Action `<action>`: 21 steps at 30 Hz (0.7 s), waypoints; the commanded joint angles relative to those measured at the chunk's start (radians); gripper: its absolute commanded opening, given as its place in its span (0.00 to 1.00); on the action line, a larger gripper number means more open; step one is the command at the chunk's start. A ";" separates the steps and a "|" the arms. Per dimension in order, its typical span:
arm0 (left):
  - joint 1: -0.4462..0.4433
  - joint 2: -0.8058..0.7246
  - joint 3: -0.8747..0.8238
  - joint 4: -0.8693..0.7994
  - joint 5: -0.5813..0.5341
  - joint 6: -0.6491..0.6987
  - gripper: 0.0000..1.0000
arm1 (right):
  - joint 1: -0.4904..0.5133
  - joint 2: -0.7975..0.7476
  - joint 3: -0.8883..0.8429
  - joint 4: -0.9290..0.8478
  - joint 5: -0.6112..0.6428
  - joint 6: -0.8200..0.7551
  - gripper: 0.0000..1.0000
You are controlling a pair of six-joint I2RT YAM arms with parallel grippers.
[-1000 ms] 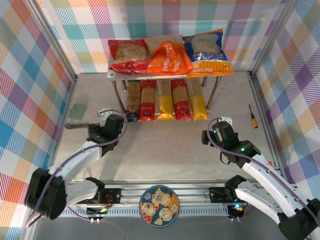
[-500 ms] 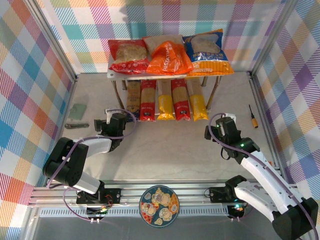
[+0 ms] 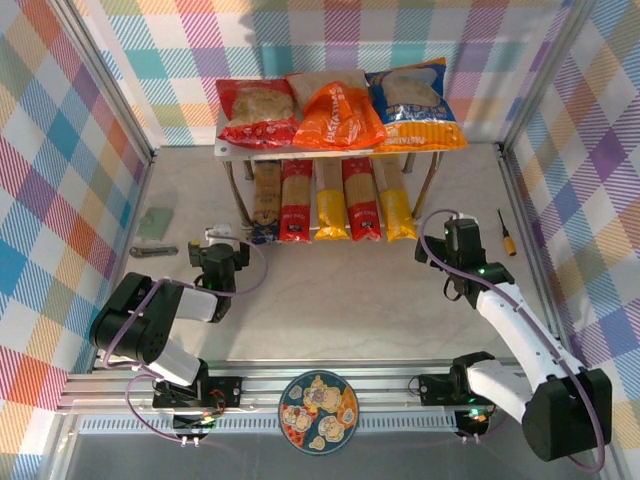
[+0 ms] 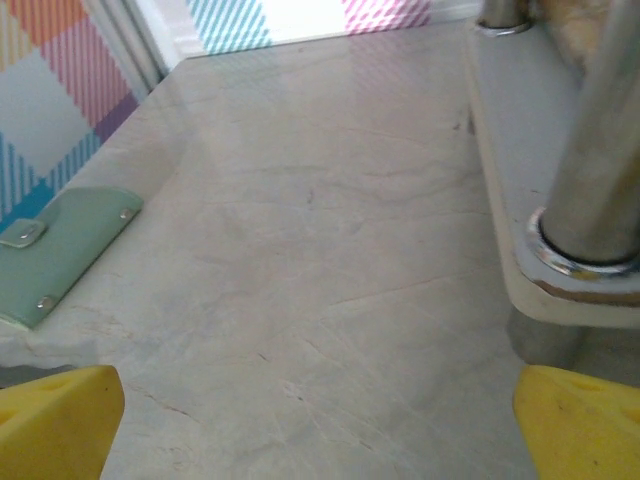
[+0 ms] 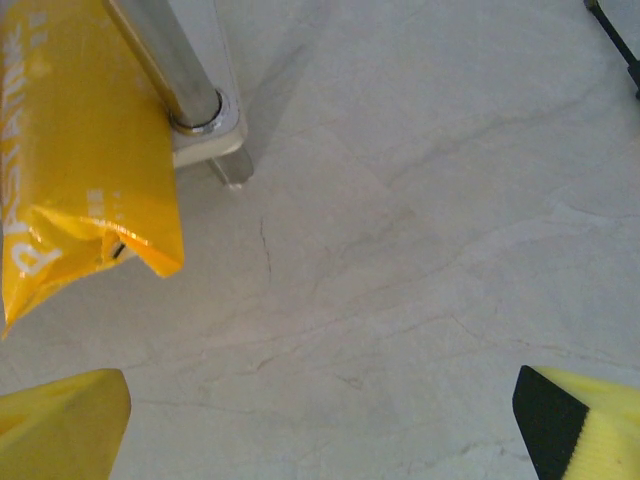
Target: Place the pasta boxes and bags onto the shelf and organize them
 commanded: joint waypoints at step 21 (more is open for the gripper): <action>0.123 0.036 0.025 0.054 0.313 -0.047 1.00 | -0.130 0.268 -0.230 0.892 -0.041 -0.264 0.99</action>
